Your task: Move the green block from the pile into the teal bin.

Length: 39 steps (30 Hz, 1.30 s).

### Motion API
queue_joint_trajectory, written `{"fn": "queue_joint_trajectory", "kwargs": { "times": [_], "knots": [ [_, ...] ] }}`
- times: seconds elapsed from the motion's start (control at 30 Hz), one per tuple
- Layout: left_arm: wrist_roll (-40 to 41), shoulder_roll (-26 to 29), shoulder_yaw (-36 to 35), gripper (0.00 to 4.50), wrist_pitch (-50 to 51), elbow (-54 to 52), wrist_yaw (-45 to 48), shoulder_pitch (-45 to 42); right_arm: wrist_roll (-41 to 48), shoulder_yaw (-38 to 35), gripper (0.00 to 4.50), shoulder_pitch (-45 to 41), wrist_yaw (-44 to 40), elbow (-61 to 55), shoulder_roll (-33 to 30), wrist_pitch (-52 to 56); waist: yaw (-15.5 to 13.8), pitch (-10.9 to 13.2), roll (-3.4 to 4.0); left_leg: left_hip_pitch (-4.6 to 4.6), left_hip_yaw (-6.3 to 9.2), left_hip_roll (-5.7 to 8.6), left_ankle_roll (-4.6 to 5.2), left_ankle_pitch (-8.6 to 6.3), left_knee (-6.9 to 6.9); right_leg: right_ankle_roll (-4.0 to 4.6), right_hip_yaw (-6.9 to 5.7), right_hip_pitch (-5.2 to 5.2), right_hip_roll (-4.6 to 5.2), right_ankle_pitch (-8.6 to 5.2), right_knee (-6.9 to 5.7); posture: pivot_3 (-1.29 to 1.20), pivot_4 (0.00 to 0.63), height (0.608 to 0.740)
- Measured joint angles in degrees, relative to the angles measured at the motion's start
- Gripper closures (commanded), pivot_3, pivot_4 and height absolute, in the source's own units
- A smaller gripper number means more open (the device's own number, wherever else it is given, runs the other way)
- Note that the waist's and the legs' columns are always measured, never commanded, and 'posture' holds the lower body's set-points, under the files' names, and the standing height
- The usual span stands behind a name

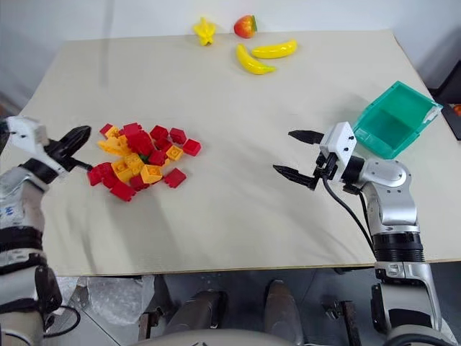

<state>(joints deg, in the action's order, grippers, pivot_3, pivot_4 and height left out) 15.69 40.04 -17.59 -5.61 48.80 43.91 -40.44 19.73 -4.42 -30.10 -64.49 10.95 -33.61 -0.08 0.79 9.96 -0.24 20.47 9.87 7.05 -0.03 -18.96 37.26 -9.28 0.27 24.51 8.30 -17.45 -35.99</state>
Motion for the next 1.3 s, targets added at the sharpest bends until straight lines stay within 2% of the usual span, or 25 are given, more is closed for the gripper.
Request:
{"fn": "queue_joint_trajectory", "kwargs": {
  "times": [0.27,0.53,0.6,0.83,1.03,1.13,1.3],
  "knots": [
    [-7.8,-2.2,8.5,4.47,-6.3,14.8,5.5,-12.7,2.6,1.1,0.0,2.5,-5.0,-3.6,-1.5,2.8,1.1,0.0,-0.03,0.17,-0.03,0.04,0.06,-0.01,0.09,-0.11,0.0,0.09,0.0,0.06,0.02,0.0,0.15,0.74],
    [-9.8,-4.2,11.2,4.47,-8.2,19.1,15.3,-14.1,3.7,1.7,0.0,2.1,-7.2,-4.1,-2.1,5.0,0.8,0.0,-0.03,0.48,0.06,0.06,0.08,-0.03,0.45,-0.16,-0.04,0.21,0.0,0.11,-0.04,0.0,0.15,0.74],
    [-9.7,-4.7,11.5,4.47,-8.1,18.8,18.1,-14.4,3.7,1.7,0.0,2.0,-7.2,-4.1,-2.1,5.0,0.8,0.0,-0.03,0.8,0.08,0.11,0.11,-0.04,0.7,-0.2,-0.04,0.45,0.02,0.17,-0.14,0.0,0.15,0.74],
    [-8.3,-5.8,10.9,4.47,-5.6,14.6,23.1,-13.9,3.6,1.7,0.0,1.0,-6.7,-3.9,-1.8,4.6,0.8,0.0,-0.03,0.85,0.0,0.16,0.14,-0.04,0.89,-0.25,0.07,0.56,0.06,0.25,-0.4,0.0,0.15,0.74],
    [-6.0,-5.5,10.7,4.47,-1.0,6.4,27.7,-8.6,3.3,1.8,0.0,-0.9,-6.6,-2.4,-1.5,3.8,0.9,0.0,-0.03,0.85,-0.1,0.15,0.14,-0.04,0.9,-0.24,0.14,0.67,0.06,0.26,-0.5,0.0,0.15,0.74],
    [-4.3,-4.7,7.9,4.47,0.8,4.0,23.3,-7.8,2.9,1.9,0.0,-1.2,-6.6,-1.5,-0.9,3.6,0.8,0.1,-0.12,0.93,-0.08,0.14,0.13,-0.04,0.98,-0.22,0.13,0.75,0.05,0.27,-0.54,0.0,0.15,0.74],
    [-2.3,0.6,2.5,4.47,2.8,0.9,14.5,-9.0,2.3,1.9,0.0,-1.3,-6.7,-0.8,-0.4,2.3,1.0,0.0,-0.11,0.92,-0.15,0.14,0.13,-0.03,0.94,-0.21,0.18,0.78,0.06,0.28,-0.57,0.0,0.15,0.74]
  ]
}}
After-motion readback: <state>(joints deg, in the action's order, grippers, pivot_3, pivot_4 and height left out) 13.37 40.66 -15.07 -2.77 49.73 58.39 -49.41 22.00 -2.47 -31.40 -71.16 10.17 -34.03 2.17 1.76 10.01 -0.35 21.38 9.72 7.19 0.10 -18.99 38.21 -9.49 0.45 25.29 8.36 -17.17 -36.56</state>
